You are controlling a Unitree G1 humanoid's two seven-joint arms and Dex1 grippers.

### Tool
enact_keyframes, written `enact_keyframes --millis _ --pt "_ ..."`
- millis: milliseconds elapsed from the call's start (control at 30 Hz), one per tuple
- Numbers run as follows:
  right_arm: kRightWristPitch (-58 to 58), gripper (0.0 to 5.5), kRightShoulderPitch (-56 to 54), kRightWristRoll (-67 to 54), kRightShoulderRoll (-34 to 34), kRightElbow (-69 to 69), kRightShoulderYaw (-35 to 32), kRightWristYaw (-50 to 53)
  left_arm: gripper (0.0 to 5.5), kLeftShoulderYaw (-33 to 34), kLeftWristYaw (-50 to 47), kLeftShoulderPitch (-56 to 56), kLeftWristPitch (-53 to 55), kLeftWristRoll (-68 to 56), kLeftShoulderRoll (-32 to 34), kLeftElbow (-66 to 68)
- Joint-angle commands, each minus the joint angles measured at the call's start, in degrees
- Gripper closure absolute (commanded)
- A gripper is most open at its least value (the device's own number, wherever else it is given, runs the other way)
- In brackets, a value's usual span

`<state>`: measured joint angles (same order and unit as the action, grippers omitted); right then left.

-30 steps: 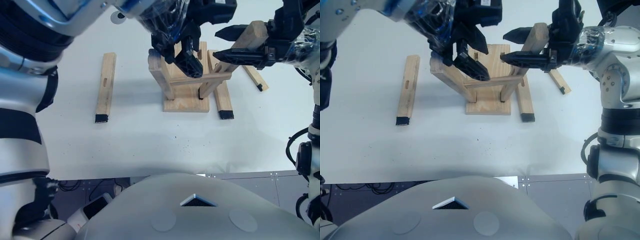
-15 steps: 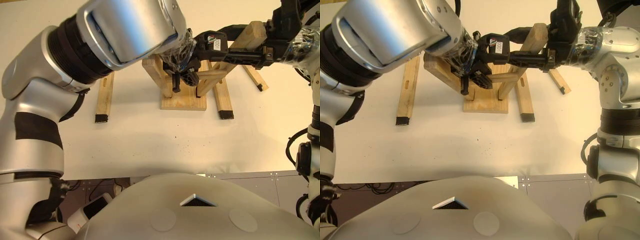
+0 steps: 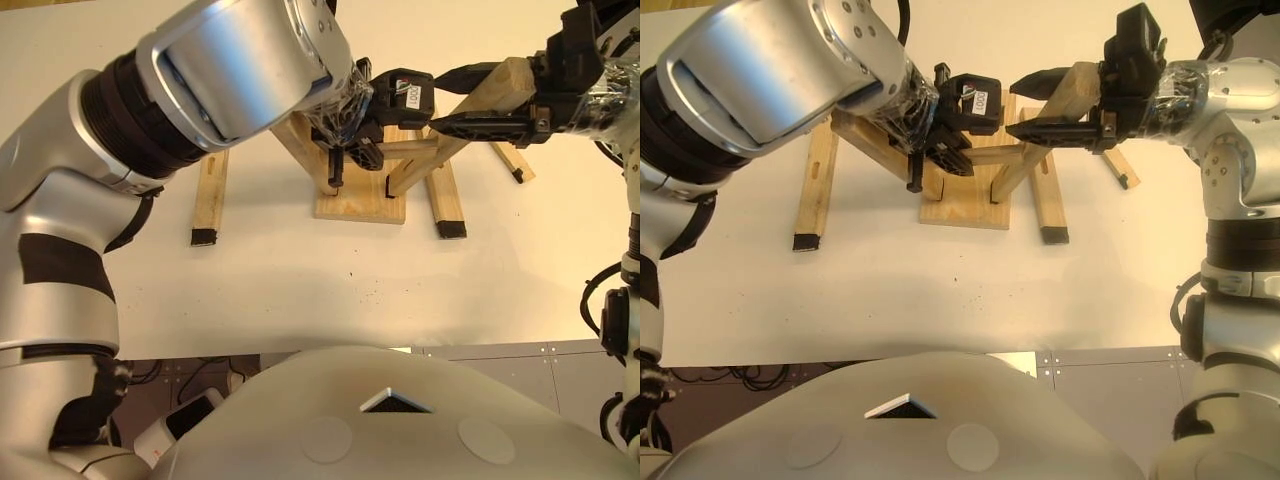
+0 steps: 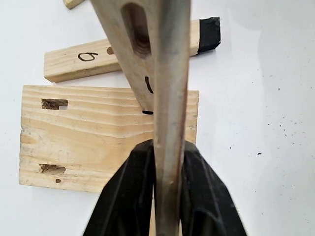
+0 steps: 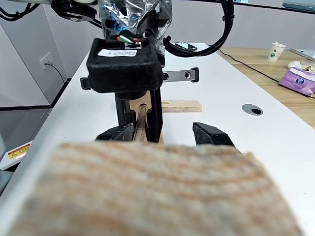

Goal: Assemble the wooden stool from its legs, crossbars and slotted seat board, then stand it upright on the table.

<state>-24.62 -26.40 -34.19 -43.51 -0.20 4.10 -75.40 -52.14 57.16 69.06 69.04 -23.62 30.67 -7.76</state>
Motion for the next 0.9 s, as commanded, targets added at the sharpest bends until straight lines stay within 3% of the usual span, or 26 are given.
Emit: enact_keyframes --millis 33,700,900 --pt "-2.1 3.47 3.9 4.2 -3.6 1.0 1.3 0.0 4.98 -3.9 0.4 -5.7 2.3 3.4 5.8 4.3" --pt "-4.2 3.48 2.4 1.0 2.9 -3.5 3.5 5.1 5.0 -11.2 1.9 -13.3 -2.1 9.5 0.4 14.0" --pt "-4.9 3.48 2.8 -0.5 2.1 -2.9 2.6 4.0 5.0 -12.8 3.5 -15.5 -3.2 11.0 -1.4 19.5"
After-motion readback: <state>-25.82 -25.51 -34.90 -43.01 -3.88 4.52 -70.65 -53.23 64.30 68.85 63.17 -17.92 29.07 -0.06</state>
